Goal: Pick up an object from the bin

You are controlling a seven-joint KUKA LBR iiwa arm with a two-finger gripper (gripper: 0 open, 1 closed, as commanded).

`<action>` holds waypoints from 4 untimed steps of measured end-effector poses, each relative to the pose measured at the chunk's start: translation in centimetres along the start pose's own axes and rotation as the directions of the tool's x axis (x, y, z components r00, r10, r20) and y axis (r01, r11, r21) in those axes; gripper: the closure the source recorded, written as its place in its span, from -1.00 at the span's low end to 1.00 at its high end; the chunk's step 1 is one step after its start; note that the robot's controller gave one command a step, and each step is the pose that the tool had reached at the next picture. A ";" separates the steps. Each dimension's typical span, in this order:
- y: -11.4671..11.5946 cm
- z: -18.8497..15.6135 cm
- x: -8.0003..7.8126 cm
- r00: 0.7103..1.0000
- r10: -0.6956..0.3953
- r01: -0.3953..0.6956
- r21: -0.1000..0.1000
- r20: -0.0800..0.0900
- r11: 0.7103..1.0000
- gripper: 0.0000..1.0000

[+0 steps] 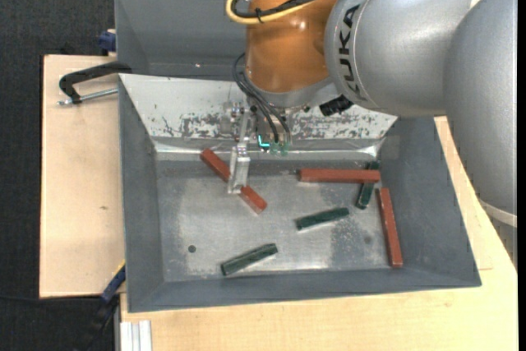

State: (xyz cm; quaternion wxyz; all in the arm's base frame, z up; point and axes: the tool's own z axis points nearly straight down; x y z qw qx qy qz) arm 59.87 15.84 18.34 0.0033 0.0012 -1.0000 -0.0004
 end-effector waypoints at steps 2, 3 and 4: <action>-2.9 7.4 0.5 0.995 0.096 -0.096 -0.003 0.010 0.995 -1.00; -3.6 11.4 -0.1 0.985 0.170 -0.170 -0.001 0.003 0.985 -1.00; -3.9 11.2 0.2 0.980 0.198 -0.198 -0.002 0.006 0.980 -1.00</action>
Offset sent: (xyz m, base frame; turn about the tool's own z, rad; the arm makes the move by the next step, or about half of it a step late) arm -0.0104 -0.0448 -0.1134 0.1432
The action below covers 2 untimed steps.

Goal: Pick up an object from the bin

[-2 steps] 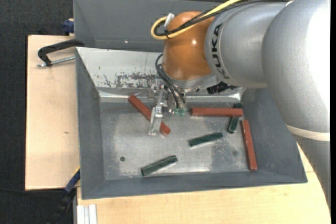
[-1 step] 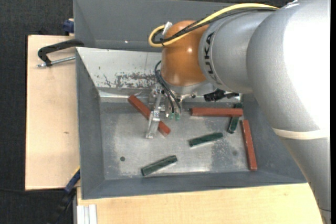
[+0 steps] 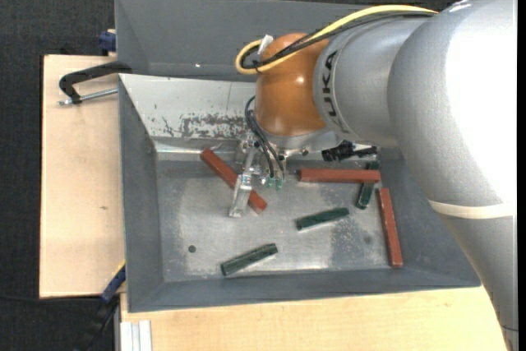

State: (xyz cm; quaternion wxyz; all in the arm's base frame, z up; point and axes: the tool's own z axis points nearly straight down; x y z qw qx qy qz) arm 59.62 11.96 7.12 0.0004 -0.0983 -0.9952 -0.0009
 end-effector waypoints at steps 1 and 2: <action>0.4 0.1 -0.3 1.000 -0.028 0.028 -0.001 0.005 1.000 -1.00; 0.1 -0.1 -0.1 1.000 -0.001 0.001 -0.001 0.002 1.000 1.00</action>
Offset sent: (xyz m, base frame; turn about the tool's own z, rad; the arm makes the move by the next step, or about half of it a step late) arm 0.0000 0.0000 0.0000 0.0000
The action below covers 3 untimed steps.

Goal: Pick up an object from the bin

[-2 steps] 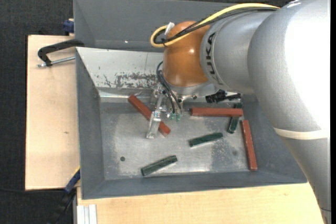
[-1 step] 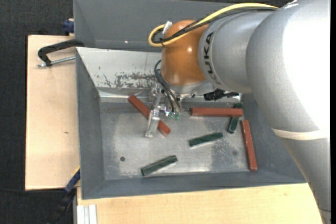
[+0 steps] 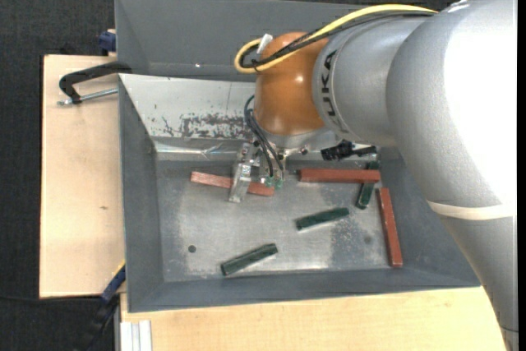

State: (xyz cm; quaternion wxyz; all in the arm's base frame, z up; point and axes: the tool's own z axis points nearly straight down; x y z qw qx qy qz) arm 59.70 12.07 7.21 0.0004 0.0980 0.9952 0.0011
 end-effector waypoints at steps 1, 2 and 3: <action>0.0 0.0 0.0 1.000 0.000 0.000 0.000 0.000 1.000 1.00; -0.1 -0.4 0.1 1.000 0.000 0.000 0.001 -0.003 1.000 1.00; 0.0 -2.1 0.2 1.000 0.000 0.000 0.001 -0.004 1.000 1.00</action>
Offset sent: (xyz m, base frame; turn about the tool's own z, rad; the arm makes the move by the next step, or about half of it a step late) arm 0.0000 0.0000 0.0629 0.0000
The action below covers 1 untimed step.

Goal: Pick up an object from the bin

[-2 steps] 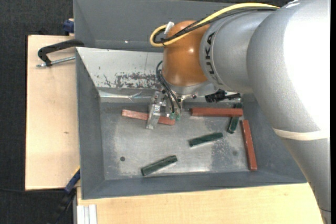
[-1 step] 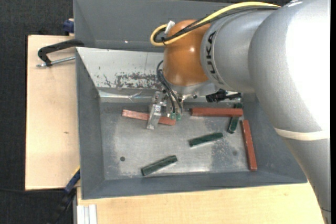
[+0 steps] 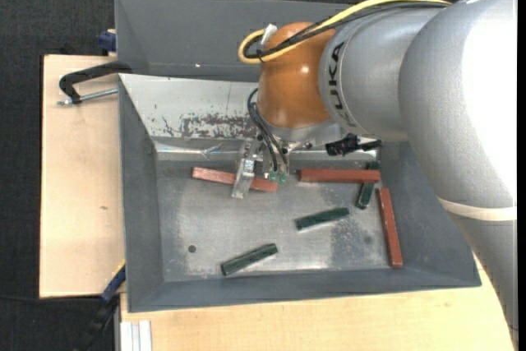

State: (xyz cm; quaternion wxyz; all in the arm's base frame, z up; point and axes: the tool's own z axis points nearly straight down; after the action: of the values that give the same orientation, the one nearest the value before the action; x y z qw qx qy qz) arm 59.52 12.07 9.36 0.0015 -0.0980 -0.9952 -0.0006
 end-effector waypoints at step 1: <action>0.1 -1.5 -0.1 1.000 0.000 0.000 -0.001 0.004 1.000 1.00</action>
Offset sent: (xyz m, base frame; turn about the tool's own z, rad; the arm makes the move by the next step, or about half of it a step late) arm 0.0001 0.0000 0.0364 0.0000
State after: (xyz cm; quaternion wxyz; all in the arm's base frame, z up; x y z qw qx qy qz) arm 59.63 12.10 10.87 -0.0003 -0.0979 -0.9952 -0.0011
